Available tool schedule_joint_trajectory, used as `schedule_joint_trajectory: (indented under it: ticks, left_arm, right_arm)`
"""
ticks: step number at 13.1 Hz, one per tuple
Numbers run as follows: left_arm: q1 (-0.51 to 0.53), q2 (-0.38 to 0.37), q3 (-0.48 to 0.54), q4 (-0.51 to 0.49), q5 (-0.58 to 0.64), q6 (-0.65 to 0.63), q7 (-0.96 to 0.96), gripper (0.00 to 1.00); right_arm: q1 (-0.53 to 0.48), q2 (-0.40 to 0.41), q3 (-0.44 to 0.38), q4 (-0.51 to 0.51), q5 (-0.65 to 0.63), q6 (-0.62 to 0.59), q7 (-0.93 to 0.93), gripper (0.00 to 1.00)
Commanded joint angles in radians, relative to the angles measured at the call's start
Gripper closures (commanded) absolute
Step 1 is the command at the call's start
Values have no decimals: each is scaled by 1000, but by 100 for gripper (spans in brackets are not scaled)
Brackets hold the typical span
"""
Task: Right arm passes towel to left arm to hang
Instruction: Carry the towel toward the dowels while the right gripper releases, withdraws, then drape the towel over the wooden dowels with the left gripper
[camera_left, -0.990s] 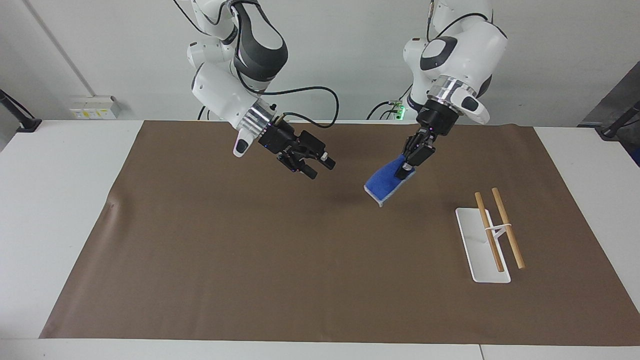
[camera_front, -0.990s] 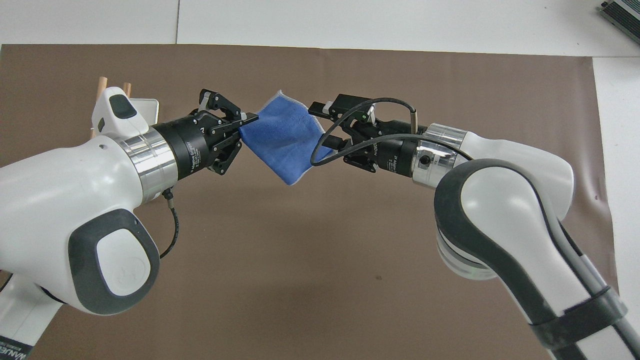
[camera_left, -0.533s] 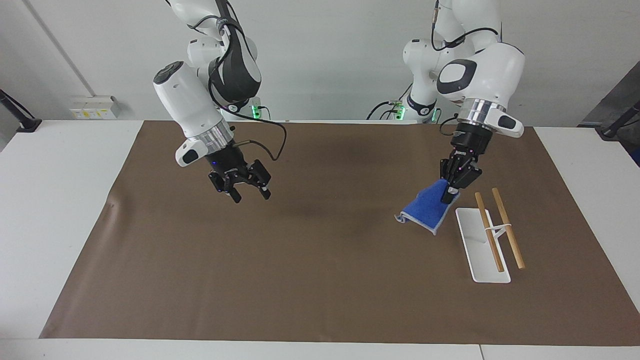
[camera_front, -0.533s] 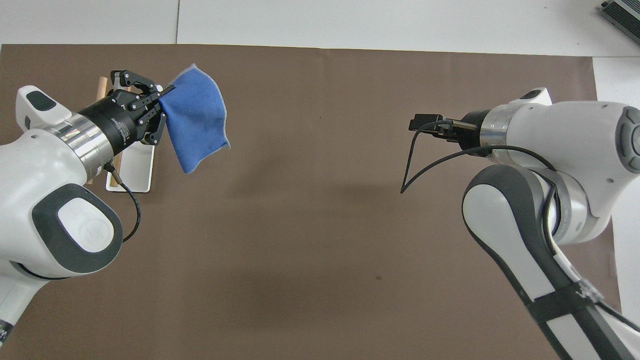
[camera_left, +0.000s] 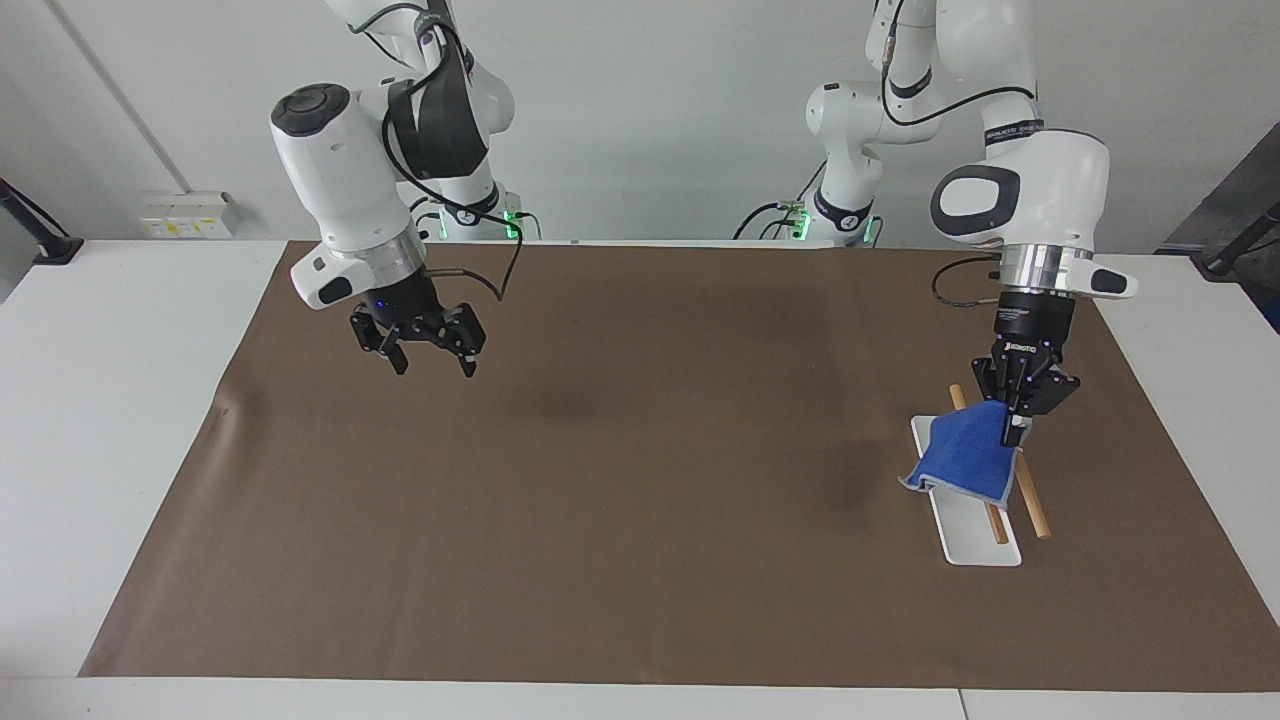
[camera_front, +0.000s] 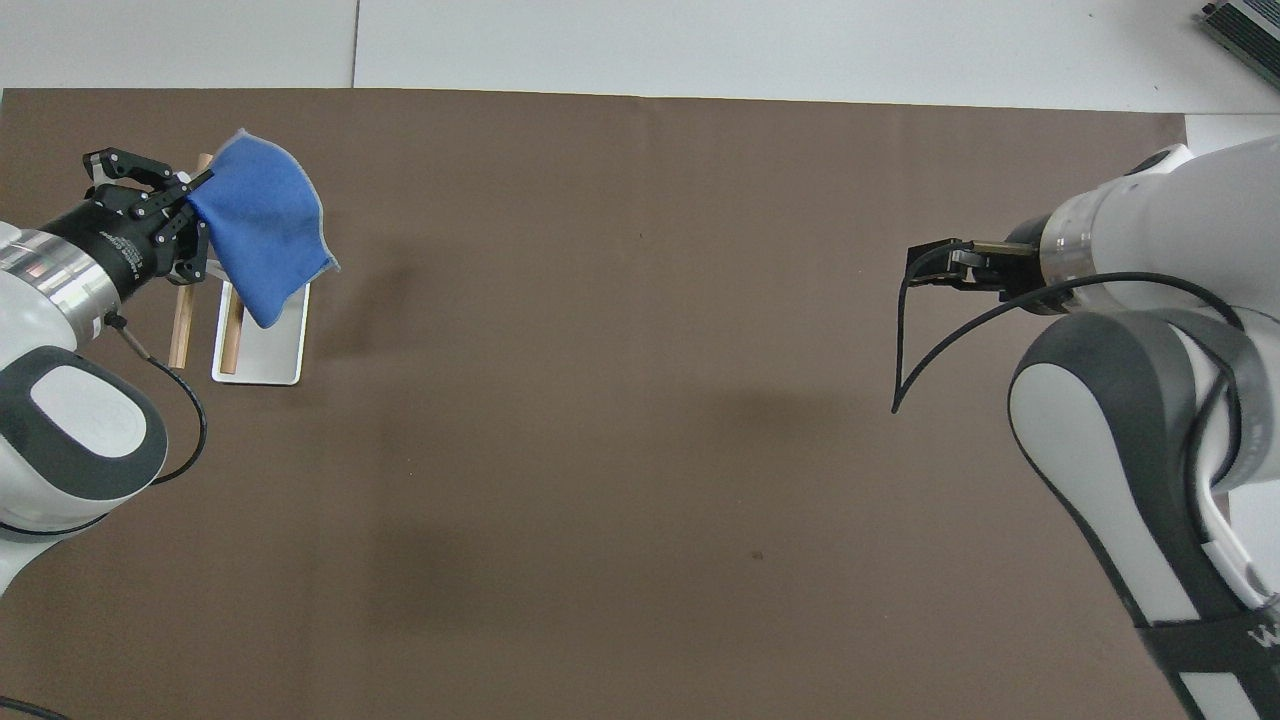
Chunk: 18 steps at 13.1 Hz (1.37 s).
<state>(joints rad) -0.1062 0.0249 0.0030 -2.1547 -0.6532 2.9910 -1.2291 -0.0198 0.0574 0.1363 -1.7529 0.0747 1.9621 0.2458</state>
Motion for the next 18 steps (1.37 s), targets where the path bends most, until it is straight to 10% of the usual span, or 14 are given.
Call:
schedule_joint_trajectory:
  ticks: [1,6,10,13,15,17,18]
  left_arm:
    - [46,-13,-12,-48,-11,32,13,100]
    - [158,9,-12,-74,-14,32,4,100]
    - [221,17,-14,-123,-23,34,-23,100]
    - [229,17,-12,-143,-23,35,-65,95]
    - [241,14,-12,-160,-23,36,-64,69]
    - [243,13,-9,-166,-23,34,-61,0]
    - [252,13,-9,-159,-23,32,-61,0]
  right_arm:
    - [-17,-10,5,78,-27,-115,21,0]
    - [-49,-44,2,148,-50,-245,6,0]
    - [79,-42,-211,237,-64,-373,-109,0]
    - [34,-63,-213,233,-91,-449,-184,0]
    - [32,-100,-213,164,-87,-446,-177,0]
    - [38,-142,-213,86,-87,-428,-160,0]
    - [41,-143,-213,82,-87,-424,-158,0]
